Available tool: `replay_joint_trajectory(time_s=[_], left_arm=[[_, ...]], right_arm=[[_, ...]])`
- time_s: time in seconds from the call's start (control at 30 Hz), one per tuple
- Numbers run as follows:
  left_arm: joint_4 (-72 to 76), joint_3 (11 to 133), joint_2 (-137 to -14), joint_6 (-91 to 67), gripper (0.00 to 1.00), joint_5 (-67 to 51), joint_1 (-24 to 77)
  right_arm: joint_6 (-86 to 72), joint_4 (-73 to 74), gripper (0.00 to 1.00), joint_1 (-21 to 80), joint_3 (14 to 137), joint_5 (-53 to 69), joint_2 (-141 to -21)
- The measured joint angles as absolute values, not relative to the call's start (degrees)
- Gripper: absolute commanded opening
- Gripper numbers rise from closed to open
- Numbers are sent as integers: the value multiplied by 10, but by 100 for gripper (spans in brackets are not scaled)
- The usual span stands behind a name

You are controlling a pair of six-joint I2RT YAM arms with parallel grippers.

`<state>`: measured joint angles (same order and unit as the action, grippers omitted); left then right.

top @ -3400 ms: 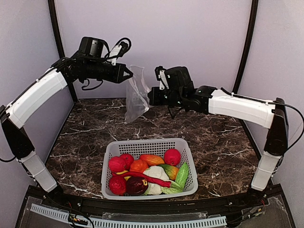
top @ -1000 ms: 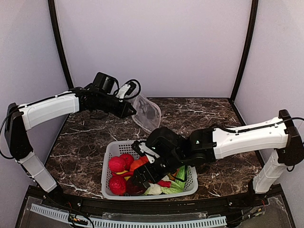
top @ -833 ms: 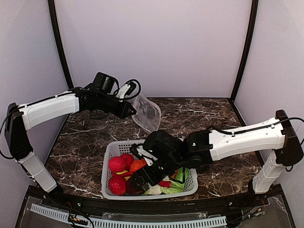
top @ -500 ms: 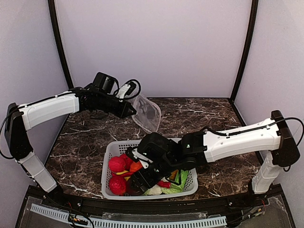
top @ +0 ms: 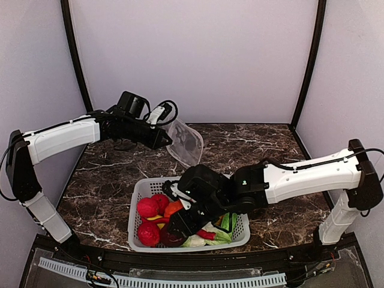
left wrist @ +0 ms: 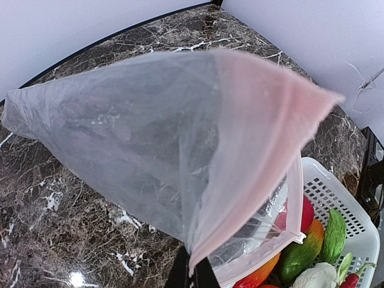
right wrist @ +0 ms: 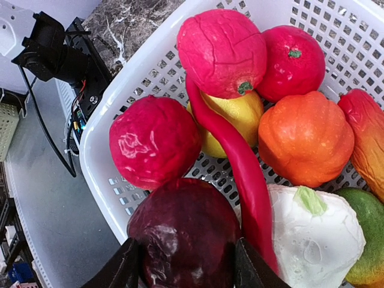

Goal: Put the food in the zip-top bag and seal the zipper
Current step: Pick up the fake fruit from the bin.

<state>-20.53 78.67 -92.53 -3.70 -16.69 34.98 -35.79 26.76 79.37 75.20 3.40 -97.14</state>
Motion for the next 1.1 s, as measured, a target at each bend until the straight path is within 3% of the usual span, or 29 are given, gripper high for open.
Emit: replay_joint_trajectory(time_s=[0.23,0.47,0.83,1.1], left_arm=[[-205,787,-925,-37,1,-167,350],[-205,787,-925,-37,1,-167,350],[-204,787,-925,-37,1,-167,350],[-202,787,-925,-37,1,-167,350]], right_arm=[[-360,265,74,794,748,54,-969],[-356,266,77,794,750,73,-988],[-349,273,49,794,761,76,-1009],[-348,274,45,794,761,63,-1006]])
